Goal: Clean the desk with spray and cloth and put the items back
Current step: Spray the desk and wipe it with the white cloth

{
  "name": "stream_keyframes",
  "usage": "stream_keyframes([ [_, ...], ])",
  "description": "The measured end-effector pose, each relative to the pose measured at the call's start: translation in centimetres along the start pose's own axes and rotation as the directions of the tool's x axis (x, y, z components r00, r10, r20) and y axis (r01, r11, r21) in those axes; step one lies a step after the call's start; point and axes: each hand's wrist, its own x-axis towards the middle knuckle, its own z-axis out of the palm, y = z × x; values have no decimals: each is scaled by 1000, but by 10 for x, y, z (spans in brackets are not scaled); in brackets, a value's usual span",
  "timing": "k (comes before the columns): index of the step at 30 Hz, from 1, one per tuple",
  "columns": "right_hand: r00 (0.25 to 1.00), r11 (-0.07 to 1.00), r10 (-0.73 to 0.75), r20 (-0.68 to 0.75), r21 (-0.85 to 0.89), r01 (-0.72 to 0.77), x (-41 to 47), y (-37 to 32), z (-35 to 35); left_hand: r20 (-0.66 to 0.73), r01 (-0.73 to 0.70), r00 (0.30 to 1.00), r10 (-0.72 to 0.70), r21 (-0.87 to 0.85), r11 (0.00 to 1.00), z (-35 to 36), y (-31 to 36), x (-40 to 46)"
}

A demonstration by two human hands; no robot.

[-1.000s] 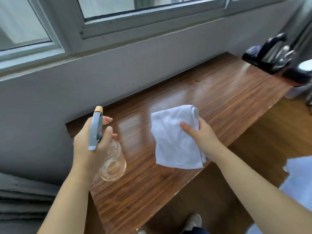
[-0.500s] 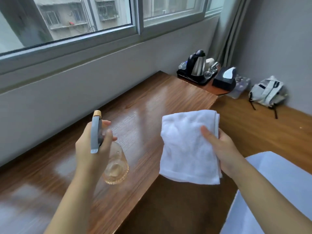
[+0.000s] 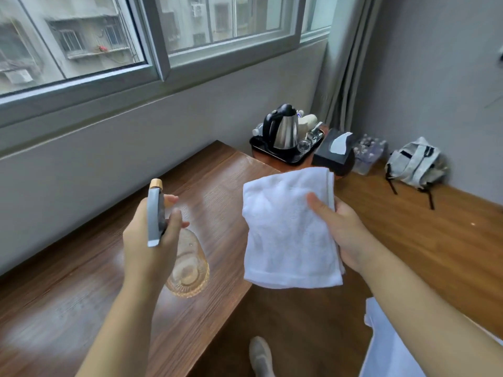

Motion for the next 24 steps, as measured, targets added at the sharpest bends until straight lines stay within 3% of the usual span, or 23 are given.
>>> stream_keyframes([
  [15, 963, 989, 146, 226, -11, -148, 258, -30, -4, -133, 135, 983, -126, 57, 989, 103, -37, 146],
  [24, 804, 964, 264, 533, -134, -228, 402, -18, 41, -349, 248, 913, -209, 70, 966, 139, -61, 203],
])
